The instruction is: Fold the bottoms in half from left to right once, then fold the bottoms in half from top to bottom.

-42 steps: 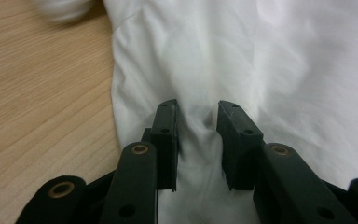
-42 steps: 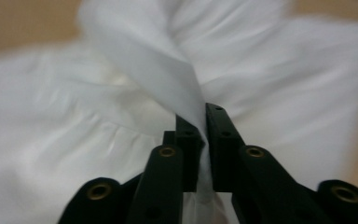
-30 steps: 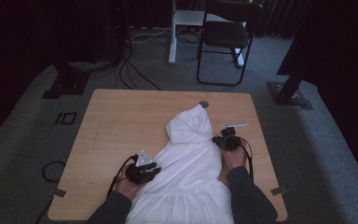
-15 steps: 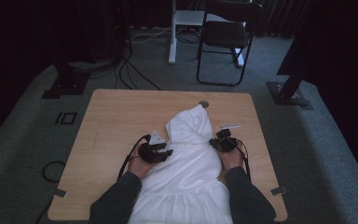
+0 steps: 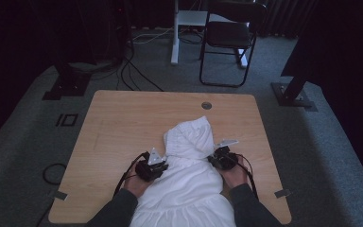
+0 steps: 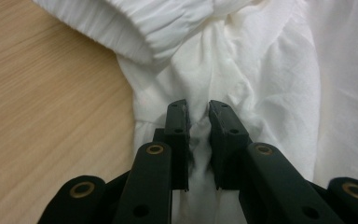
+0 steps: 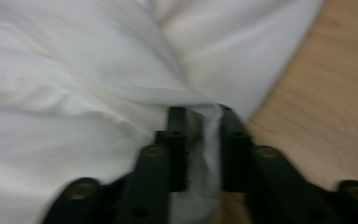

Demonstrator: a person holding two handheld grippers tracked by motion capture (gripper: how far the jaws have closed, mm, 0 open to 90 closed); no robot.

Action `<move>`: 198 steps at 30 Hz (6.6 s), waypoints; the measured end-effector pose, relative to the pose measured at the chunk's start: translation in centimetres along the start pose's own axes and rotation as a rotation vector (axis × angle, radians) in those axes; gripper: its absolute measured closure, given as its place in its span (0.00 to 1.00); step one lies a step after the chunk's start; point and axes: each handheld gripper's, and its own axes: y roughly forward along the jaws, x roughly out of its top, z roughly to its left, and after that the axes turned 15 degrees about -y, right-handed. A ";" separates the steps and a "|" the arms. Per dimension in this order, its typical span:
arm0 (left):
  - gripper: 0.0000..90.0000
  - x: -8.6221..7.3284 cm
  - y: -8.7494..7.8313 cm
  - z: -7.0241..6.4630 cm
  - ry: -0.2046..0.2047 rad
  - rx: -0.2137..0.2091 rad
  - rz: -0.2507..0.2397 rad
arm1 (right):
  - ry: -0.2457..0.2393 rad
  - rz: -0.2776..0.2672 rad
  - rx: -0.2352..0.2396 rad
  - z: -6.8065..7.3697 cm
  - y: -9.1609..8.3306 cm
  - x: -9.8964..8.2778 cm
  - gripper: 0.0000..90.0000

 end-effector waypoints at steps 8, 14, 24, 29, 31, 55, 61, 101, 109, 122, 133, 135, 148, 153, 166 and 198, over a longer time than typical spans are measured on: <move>0.88 0.0 0.1 0.1 -0.011 -0.008 -0.005 | -0.137 -0.246 -0.028 1.9 -2.9 3.6 0.57; 0.88 -0.1 0.1 0.0 -0.016 -0.004 -0.012 | -0.267 -0.281 0.061 4.7 -1.1 6.3 0.60; 0.88 -0.3 0.0 0.1 -0.022 -0.005 -0.022 | -0.348 -0.130 0.093 5.5 4.7 7.7 0.43; 0.87 -0.4 0.0 -0.1 -0.026 -0.003 -0.026 | -0.370 -0.108 0.128 4.7 4.7 8.8 0.87; 0.87 -0.5 -0.1 -0.1 -0.027 -0.004 -0.030 | -0.286 -0.179 0.130 3.4 3.5 9.2 0.94; 0.83 -0.8 -0.4 -0.6 -0.012 0.000 -0.022 | 0.053 -0.067 -0.055 -3.9 4.2 5.5 0.65; 0.84 -1.2 -1.5 -1.1 0.018 -0.004 0.039 | -0.002 0.030 -0.086 -2.5 4.7 4.9 0.67; 0.56 4.7 4.4 2.6 -0.199 0.085 -0.021 | 0.050 -0.064 0.002 -0.3 2.8 3.4 0.49; 0.57 4.7 4.4 2.6 -0.198 0.084 -0.017 | 0.094 -0.121 -0.055 -3.7 2.1 4.8 0.30; 0.57 4.7 4.4 2.5 -0.203 0.086 -0.021 | 0.038 -0.030 -0.093 -3.5 6.4 5.1 0.24; 0.40 7.3 6.2 3.8 -0.236 0.076 0.028 | 0.054 -0.047 -0.036 -3.1 6.0 5.6 0.91; 0.49 7.7 6.3 3.6 -0.212 0.069 0.046 | 0.085 -0.053 -0.009 -3.4 6.0 5.5 0.93; 0.95 14.1 2.8 5.0 -0.149 0.076 -0.036 | 0.067 -0.163 -0.057 -6.7 1.8 9.4 0.96; 0.95 18.1 -0.1 5.4 -0.148 0.085 -0.131 | 0.005 -0.235 -0.124 -7.8 -1.5 13.3 0.96; 0.94 20.4 -3.7 5.2 -0.137 0.081 -0.201 | -0.030 -0.323 -0.118 -8.0 -5.7 16.4 0.95; 0.93 -2.4 -3.6 -1.7 -0.171 -0.049 0.027 | -0.041 -0.087 0.197 4.9 -0.9 0.2 0.79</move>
